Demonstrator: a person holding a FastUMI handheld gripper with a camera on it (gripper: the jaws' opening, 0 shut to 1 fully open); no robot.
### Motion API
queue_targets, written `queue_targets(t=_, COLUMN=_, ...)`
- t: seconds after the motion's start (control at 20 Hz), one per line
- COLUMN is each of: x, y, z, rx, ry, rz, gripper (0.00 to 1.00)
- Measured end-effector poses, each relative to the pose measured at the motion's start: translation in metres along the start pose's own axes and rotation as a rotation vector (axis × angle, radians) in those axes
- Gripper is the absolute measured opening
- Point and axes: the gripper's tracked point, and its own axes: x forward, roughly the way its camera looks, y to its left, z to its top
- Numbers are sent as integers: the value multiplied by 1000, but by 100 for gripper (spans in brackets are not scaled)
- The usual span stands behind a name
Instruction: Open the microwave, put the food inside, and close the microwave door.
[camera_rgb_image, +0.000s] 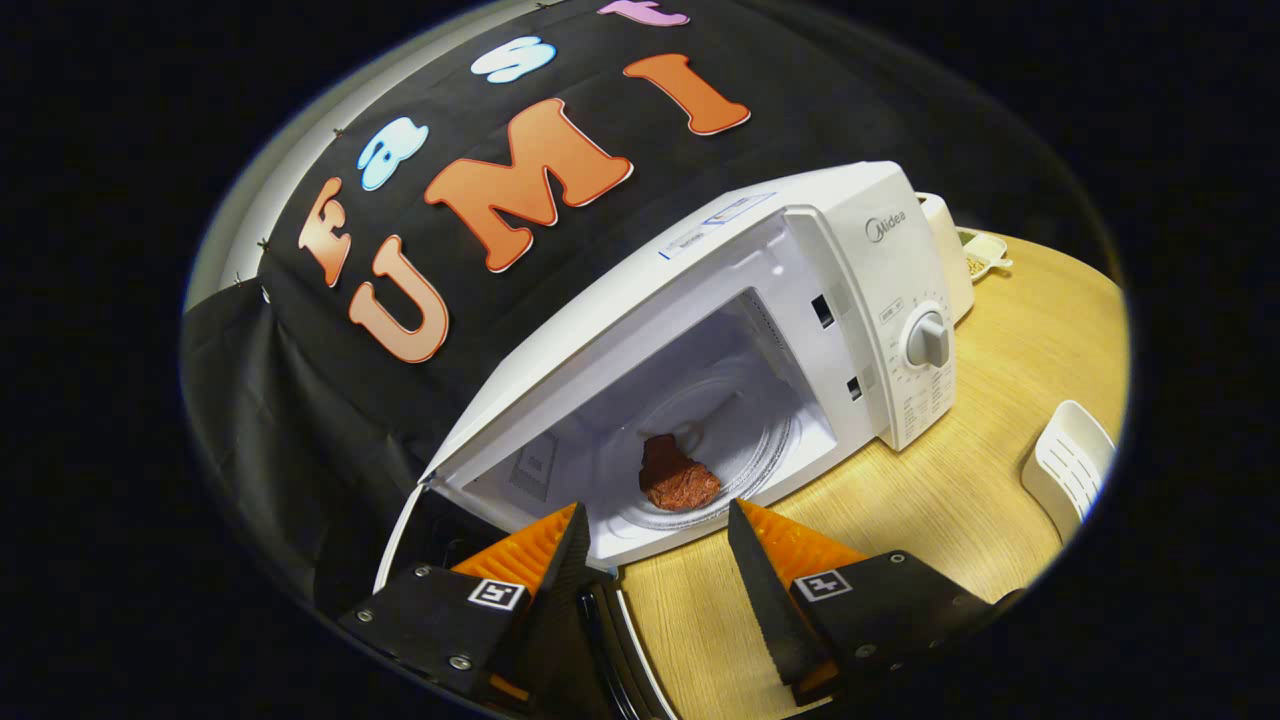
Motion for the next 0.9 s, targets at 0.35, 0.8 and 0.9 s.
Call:
queue_targets(t=0.35, x=-66, y=-58, z=-26, rx=-65, ry=-95, rz=-101, gripper=96)
queue_targets(t=0.8, x=-160, y=-65, z=-94, rx=-223, ry=-84, rz=-218, gripper=99)
queue_targets(t=0.9, x=-176, y=-58, z=-110, rx=-251, ry=-65, rz=-218, gripper=99)
